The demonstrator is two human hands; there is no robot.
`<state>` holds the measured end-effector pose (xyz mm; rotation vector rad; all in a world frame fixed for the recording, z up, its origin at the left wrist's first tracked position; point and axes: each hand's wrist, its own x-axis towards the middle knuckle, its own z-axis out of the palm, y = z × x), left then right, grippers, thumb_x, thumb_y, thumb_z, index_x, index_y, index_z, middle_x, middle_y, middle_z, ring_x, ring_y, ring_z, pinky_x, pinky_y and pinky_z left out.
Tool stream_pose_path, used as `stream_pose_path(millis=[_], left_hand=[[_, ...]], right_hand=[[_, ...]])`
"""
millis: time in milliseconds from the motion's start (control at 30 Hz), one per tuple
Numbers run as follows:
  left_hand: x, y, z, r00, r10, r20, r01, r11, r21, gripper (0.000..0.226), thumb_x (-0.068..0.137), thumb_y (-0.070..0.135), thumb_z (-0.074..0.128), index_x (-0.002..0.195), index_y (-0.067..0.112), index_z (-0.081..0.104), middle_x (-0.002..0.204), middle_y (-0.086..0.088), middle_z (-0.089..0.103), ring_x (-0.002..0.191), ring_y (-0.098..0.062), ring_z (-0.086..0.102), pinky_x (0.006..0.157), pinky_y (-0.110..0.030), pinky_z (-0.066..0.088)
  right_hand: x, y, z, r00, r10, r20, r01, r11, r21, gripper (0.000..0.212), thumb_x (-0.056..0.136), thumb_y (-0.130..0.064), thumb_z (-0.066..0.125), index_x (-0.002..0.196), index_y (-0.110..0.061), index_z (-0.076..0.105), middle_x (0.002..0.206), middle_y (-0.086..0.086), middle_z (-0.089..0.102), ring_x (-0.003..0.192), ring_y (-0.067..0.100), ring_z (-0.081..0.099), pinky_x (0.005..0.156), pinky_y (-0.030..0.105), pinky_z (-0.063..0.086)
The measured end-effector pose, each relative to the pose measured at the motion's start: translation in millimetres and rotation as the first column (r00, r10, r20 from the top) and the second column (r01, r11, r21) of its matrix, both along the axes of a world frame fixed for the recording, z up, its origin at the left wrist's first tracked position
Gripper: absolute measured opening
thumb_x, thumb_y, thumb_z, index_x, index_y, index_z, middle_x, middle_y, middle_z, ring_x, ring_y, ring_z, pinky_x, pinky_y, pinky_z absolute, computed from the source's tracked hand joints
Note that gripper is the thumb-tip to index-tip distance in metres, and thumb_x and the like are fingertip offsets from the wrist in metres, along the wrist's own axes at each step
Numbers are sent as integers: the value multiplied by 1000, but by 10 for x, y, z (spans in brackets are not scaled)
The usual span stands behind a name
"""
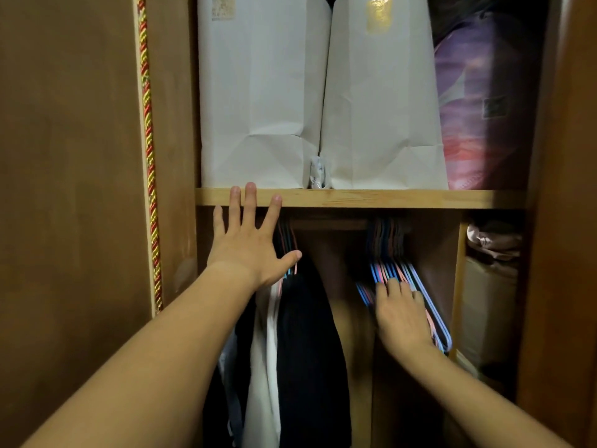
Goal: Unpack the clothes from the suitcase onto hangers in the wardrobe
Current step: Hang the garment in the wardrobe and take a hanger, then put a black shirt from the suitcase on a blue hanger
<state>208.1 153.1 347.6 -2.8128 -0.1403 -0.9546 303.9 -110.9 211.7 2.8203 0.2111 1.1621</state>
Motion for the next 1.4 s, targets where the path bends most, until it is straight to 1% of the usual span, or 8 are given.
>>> stream_pose_path(millis=[167,467,800,1000,1100,1167,1300,1400], left_hand=[[-36,10,34,1000,2,-31,-2,1000,-3,106,87,83,34,152,32,-32,156,-14,-43,145,-37,-37,122,-59,-7],[-38,-2,83,995,26,-101,-26,1000,1,114,87,75,46,148,30,-40,152,-17,-48,142,-40,-41,123,-57,-8],[12,-195,33,994,71,-84,-77,995,-64,122,85,70,55,148,22,-38,149,-23,-48,141,-45,-40,123,-59,-5],[53,-543,-269,973,-18,228,74,968,-240,96,85,38,60,160,11,5,164,-29,-11,152,-47,-8,124,-53,5],[-50,-1114,-1234,891,-203,407,409,750,-520,65,80,22,61,142,8,45,152,-24,35,141,-41,35,115,-47,28],[-297,-1584,-2240,915,-296,275,389,467,-794,40,87,19,57,124,5,58,127,-23,56,120,-38,53,101,-41,38],[-1297,-2444,-4070,813,-578,-70,-115,-43,-992,23,96,23,48,83,9,60,73,-10,66,64,-22,64,58,-31,50],[-2227,-3018,-4976,592,-768,-244,-513,-126,-849,20,107,14,35,94,15,50,85,-8,63,55,-16,66,48,-21,52]], right_hand=[[-48,-28,83,987,-92,-134,63,977,-203,38,83,-5,57,121,-9,54,117,11,58,104,29,60,84,37,47],[-18,249,248,983,147,-111,-95,921,377,20,97,-14,46,109,-3,56,101,20,68,97,41,63,71,44,45],[-381,571,121,973,221,65,-226,867,445,27,97,-16,45,118,-5,58,92,17,70,87,39,65,67,41,45],[-1216,153,-760,972,202,116,-232,895,381,30,91,-19,56,119,-10,64,72,9,69,61,33,66,52,40,50],[-1857,-214,-1586,982,184,47,-187,898,398,41,85,-28,47,118,-14,67,61,5,67,49,27,63,40,34,45],[-2415,-479,-2242,976,183,-122,-107,879,464,44,88,-31,43,125,-17,63,68,6,71,55,27,66,45,36,50],[-3713,-977,-3429,895,148,-420,101,851,516,40,94,-27,48,133,-21,55,85,2,73,72,23,68,59,36,49],[-4762,-1278,-4009,807,50,-588,337,779,529,37,94,-24,54,131,-25,53,84,-1,72,73,23,68,60,37,47]])
